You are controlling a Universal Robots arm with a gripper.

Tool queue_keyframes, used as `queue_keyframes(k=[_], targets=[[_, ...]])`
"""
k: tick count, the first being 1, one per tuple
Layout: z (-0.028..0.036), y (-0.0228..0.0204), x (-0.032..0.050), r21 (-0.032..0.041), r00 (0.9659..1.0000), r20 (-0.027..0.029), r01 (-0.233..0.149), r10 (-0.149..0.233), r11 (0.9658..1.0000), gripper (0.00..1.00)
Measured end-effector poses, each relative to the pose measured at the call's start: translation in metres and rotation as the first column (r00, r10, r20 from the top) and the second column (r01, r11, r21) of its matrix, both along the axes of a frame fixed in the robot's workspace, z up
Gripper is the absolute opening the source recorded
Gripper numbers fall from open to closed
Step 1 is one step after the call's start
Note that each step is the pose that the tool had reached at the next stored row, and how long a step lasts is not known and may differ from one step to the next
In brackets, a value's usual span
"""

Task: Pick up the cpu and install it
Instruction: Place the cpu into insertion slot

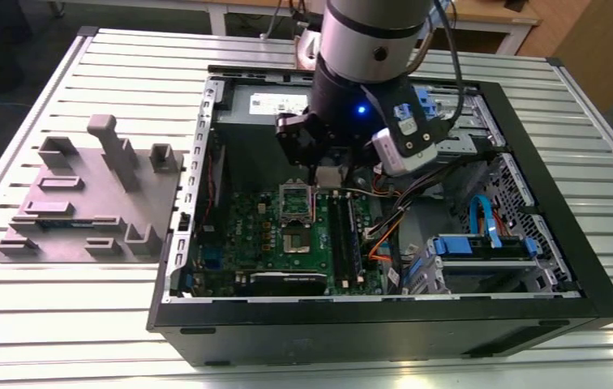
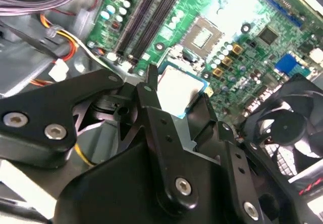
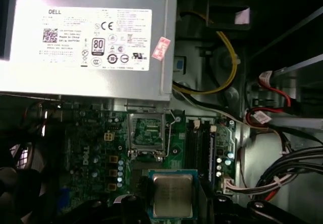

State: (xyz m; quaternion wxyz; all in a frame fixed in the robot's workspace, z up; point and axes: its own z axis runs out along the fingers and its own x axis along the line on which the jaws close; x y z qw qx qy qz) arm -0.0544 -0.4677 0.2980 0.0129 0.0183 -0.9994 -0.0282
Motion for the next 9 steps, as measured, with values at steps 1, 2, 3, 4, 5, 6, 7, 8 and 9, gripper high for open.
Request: queue_keyframes(k=[1,2,3,4,5,6,7,8,9], targets=[[-0.0018,0.0,-0.0029,-0.0001,1.0,0.0,0.0,0.0,1.0,0.47],[-0.0036,0.0,-0.0058,-0.0001,1.0,-0.0001,0.0,0.0,1.0,0.47],[-0.0054,0.0,-0.0079,0.0,1.0,0.0,0.001,-0.001,1.0,0.47],[-0.0073,0.0,-0.0093,0.0,1.0,0.0,0.003,-0.003,1.0,0.47],[-0.0091,-0.0001,-0.0104,-0.0001,1.0,0.0,0.004,-0.004,1.0,0.47],[-0.0109,-0.0004,-0.0113,-0.0001,1.0,0.0,0.006,-0.006,1.0,0.47],[-0.0127,-0.0011,-0.0121,0.0,1.0,0.0,0.007,-0.007,1.0,0.47],[-0.0145,-0.0021,-0.0124,-0.0002,1.0,-0.0001,0.007,-0.007,1.0,0.47],[-0.0161,-0.0036,-0.0125,-0.0002,1.0,-0.0001,0.007,-0.007,1.0,0.47]])
